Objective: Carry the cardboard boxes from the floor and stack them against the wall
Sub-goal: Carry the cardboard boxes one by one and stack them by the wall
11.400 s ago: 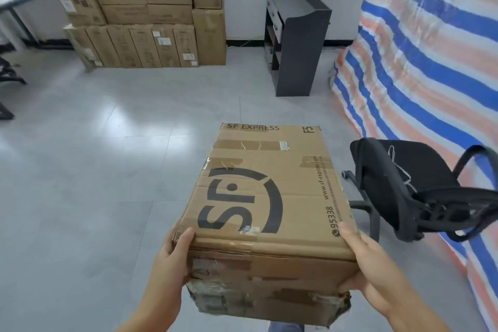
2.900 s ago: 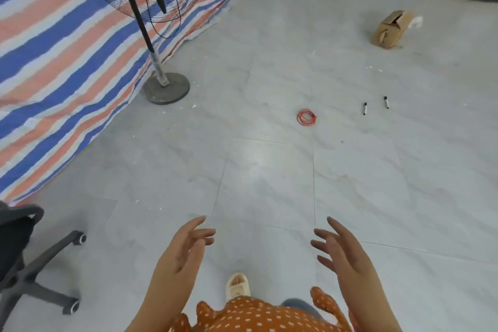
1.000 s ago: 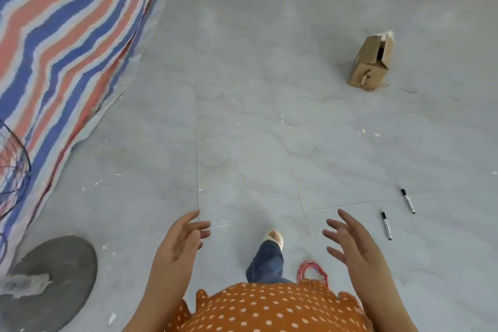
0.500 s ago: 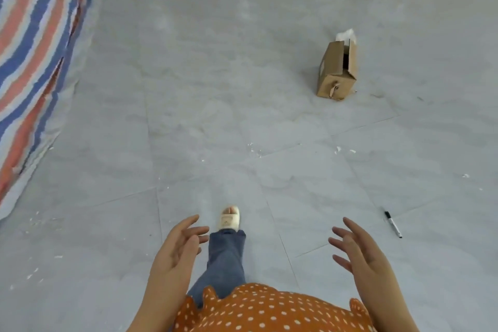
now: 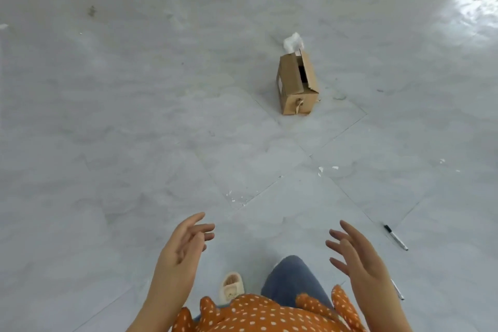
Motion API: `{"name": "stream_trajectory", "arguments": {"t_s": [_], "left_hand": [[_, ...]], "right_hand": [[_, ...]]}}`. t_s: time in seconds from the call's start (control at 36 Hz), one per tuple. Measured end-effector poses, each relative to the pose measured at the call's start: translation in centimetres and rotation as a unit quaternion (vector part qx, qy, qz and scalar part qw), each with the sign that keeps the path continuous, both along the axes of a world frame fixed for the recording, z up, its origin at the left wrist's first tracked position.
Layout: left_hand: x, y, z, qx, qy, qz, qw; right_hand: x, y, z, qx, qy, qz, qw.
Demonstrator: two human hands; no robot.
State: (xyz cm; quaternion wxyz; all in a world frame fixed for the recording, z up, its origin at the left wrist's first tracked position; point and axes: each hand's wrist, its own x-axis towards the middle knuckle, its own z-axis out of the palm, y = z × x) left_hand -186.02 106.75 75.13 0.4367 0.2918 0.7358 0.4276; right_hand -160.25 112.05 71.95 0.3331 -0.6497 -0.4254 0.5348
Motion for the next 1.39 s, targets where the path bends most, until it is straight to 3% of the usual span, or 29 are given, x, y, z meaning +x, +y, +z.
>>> {"name": "stream_trajectory", "arguments": {"t_s": [0.22,0.44,0.58,0.81,0.94,1.14,1.39], "left_hand": [[0.0,12.9,-1.7,-0.016,0.021,-0.028,0.999],[5.2,30.3,-1.7,-0.004,0.004,-0.021,1.0],[7.3,38.4,-2.1,-0.018,-0.005,-0.038,0.999],[5.8,51.4,-4.5,-0.046,-0.006,-0.018,0.999],[4.3,62.6,-5.3,-0.035,0.001,-0.035,0.999],[2.8,75.3,-4.5,-0.047,-0.002,-0.083,0.995],[4.5,87.1,-13.3,-0.153,-0.039,-0.068,0.985]], "right_hand": [[1.0,12.1,-1.8,-0.02,0.0,-0.021,1.0],[6.2,30.7,0.9,0.016,0.004,-0.045,0.999],[7.4,39.1,0.7,-0.011,-0.02,-0.01,1.0],[6.5,52.2,-1.5,-0.037,-0.056,0.023,0.997],[5.7,62.2,-1.8,-0.021,-0.07,-0.006,0.997],[4.3,74.4,-1.0,-0.026,-0.094,0.029,0.995],[5.9,89.2,-9.5,-0.098,-0.131,0.126,0.978]]}}
